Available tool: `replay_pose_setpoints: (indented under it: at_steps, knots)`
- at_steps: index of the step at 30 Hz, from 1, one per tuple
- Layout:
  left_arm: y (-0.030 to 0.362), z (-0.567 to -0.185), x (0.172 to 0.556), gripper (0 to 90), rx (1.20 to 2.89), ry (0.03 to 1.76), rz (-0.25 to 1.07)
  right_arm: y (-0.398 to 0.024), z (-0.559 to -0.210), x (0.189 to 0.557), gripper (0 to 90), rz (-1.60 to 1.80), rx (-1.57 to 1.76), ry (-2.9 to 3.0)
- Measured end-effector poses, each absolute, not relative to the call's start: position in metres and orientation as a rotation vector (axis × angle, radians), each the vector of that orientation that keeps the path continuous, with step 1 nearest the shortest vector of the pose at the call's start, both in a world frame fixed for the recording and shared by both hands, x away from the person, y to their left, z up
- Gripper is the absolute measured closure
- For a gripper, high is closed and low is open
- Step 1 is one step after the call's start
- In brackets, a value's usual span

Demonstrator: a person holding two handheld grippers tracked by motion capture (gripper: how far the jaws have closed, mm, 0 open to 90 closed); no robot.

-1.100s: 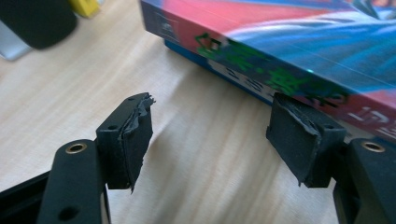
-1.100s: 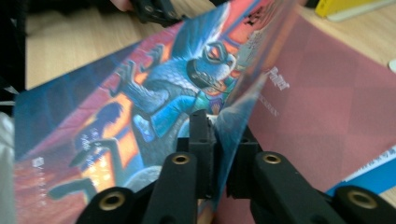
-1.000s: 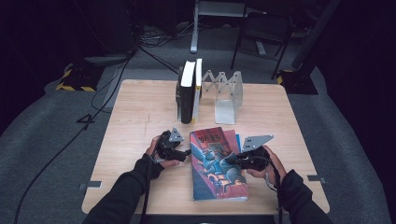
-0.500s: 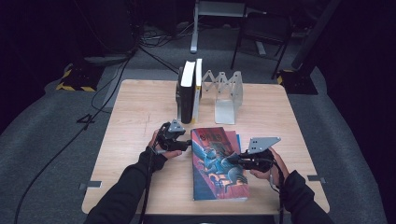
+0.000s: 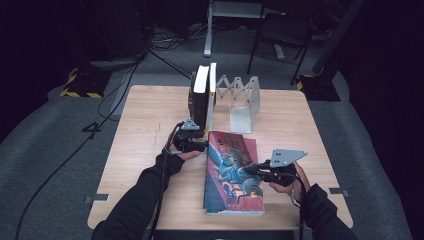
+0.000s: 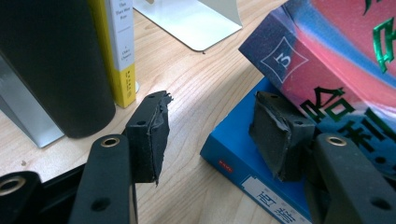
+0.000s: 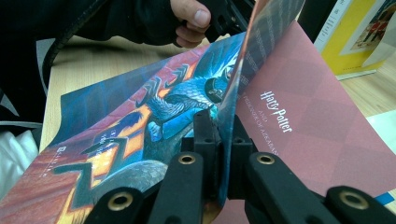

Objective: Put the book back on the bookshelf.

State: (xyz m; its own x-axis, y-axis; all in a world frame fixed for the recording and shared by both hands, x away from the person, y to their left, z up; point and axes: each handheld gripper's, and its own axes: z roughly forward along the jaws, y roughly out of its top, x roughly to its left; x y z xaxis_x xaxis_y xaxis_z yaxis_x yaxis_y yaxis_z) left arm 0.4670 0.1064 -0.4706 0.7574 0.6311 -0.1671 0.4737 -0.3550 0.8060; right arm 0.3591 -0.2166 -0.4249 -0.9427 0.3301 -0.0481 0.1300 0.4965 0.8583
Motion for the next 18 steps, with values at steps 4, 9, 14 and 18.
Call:
replay_pose_setpoints:
  at_steps: [4, 9, 14, 18]
  knots:
    - [0.109, -0.462, 0.472, 47.5, 1.961, 0.831, 0.161, -0.218, -0.422, 0.357, 86.7, 1.446, 0.372, 2.503]
    - [0.105, -0.444, 0.478, 53.8, 1.957, 0.799, 0.153, -0.218, -0.419, 0.354, 86.9, 1.437, 0.309, 2.455]
    - [0.105, -0.421, 0.477, 60.3, 1.928, 0.738, 0.146, -0.220, -0.416, 0.351, 88.3, 1.452, 0.229, 2.381]
    - [0.109, -0.417, 0.472, 63.1, 1.916, 0.735, 0.143, -0.218, -0.416, 0.348, 88.5, 1.429, 0.215, 2.359]
